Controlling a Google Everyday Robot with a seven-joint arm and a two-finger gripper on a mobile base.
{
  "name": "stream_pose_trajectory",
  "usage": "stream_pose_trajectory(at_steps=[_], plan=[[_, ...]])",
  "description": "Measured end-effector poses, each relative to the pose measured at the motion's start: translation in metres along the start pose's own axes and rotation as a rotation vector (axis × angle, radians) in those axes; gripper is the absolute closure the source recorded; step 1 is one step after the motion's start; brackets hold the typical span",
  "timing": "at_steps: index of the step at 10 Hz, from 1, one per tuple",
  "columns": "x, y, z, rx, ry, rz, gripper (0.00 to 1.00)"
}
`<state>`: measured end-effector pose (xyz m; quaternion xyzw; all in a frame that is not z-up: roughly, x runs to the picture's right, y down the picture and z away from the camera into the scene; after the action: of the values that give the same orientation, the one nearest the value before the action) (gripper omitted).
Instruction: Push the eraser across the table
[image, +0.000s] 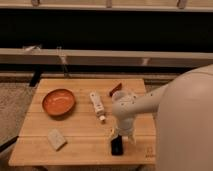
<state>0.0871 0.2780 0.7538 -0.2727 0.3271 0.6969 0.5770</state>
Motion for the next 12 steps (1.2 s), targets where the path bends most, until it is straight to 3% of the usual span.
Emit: stream_pose_trajectory(at_steps=[6,12], plan=[[0.015,0.006,0.019,0.032,0.042,-0.060,0.20],[-0.008,-0.005,0.025,0.079,0.012,-0.043,0.20]])
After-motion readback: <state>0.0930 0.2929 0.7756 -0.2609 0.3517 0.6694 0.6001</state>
